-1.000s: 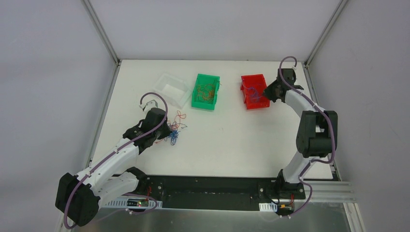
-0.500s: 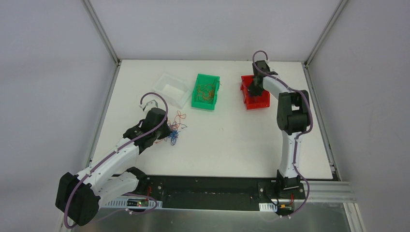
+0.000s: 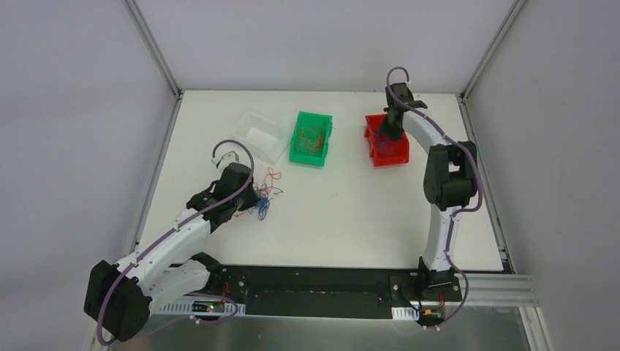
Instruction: Untangle the cables
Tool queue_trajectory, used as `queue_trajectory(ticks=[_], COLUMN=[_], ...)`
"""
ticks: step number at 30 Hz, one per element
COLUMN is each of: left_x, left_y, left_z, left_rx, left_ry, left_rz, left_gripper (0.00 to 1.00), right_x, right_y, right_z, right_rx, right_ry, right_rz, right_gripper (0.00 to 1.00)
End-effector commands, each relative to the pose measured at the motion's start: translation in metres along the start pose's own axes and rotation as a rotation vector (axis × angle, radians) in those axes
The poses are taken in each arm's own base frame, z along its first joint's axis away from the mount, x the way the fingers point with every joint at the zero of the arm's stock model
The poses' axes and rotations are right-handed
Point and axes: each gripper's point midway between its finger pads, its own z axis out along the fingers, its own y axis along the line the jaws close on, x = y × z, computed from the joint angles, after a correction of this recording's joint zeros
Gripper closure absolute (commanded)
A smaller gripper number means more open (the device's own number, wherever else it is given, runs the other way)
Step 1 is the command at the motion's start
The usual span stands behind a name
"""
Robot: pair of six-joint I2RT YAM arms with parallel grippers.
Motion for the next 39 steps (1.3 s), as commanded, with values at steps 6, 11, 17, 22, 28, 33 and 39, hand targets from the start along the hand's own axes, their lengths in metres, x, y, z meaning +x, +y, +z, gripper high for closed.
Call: queue_trajectory(ticks=[6, 11, 17, 22, 28, 33, 39], left_x=[-0.012, -0.012, -0.012, -0.011, -0.011, -0.012, -0.011], left_y=[-0.013, -0.014, -0.014, -0.012, -0.011, -0.012, -0.012], left_z=[-0.005, -0.005, -0.005, -0.006, -0.005, -0.005, -0.005], left_rx=[0.042, 0.042, 0.043, 0.04, 0.038, 0.039, 0.038], left_ry=[-0.031, -0.032, -0.029, -0.035, -0.033, -0.036, -0.031], left_rz=[0.012, 0.013, 0.013, 0.013, 0.016, 0.016, 0.016], left_gripper=[1.0, 1.0, 1.0, 1.0, 1.0, 1.0, 1.0], right_x=[-0.04, -0.034, -0.026, -0.021, -0.018, -0.019, -0.023], right_y=[0.017, 0.048, 0.066, 0.066, 0.061, 0.058, 0.057], right_z=[-0.068, -0.078, -0.073, -0.062, -0.051, -0.05, -0.052], right_rx=[-0.138, -0.274, -0.201, -0.07, -0.029, -0.008, -0.007], right_ry=[-0.114, -0.094, -0.087, -0.111, -0.107, -0.114, -0.13], right_rz=[-0.001, -0.091, -0.287, -0.402, -0.414, -0.413, -0.391], right_gripper=[0.6, 0.48, 0.42, 0.42, 0.48, 0.55, 0.82])
